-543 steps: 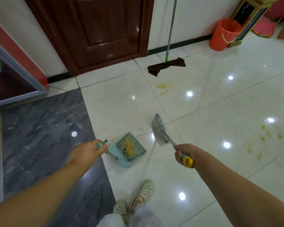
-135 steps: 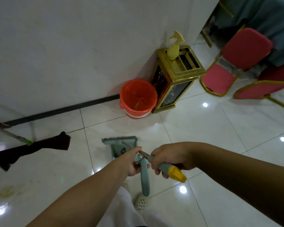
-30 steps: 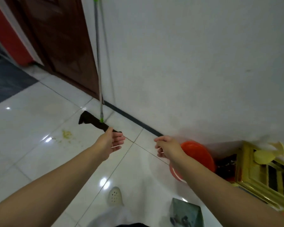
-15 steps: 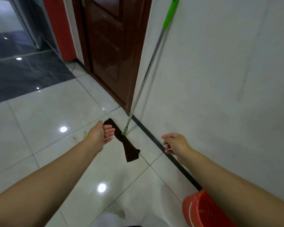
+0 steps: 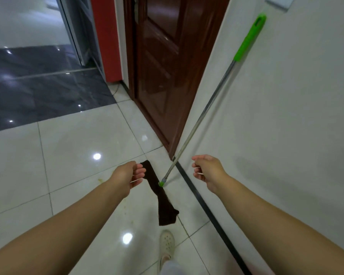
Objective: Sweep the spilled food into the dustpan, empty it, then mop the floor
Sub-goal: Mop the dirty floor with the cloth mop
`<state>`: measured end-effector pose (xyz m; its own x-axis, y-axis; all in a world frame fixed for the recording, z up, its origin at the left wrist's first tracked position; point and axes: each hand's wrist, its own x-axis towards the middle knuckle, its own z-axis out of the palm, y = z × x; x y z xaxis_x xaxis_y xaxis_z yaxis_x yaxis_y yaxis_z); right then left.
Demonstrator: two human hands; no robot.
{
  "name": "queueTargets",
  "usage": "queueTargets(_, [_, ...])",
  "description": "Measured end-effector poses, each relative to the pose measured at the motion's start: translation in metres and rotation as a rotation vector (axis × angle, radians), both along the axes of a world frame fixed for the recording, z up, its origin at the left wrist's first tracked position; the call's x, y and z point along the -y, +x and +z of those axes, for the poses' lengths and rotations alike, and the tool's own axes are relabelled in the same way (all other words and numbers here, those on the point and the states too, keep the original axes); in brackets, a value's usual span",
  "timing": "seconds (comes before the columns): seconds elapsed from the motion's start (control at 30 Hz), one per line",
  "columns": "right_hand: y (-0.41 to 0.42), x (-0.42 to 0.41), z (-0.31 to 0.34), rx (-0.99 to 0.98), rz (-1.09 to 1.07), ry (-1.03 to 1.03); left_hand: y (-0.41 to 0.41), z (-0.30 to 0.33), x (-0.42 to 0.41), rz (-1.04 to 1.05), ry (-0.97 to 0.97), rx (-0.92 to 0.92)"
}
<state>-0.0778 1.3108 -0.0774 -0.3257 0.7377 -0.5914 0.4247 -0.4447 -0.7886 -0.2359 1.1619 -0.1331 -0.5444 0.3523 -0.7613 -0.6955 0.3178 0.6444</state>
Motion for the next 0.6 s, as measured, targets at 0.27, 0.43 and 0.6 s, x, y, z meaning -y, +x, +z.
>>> queueTargets(0.27, [-0.060,-0.159,-0.002,0.015,0.023,0.005,-0.029,0.026,-0.141,0.038,0.039,0.045])
queueTargets(0.43, [-0.095,-0.241,-0.013,0.003,-0.037,0.044,-0.043,0.023,-0.199,0.067,0.023,0.030])
queueTargets(0.6, [-0.126,-0.282,-0.025,-0.013,-0.012,0.072,-0.046,0.004,-0.211,0.080,-0.007,0.071])
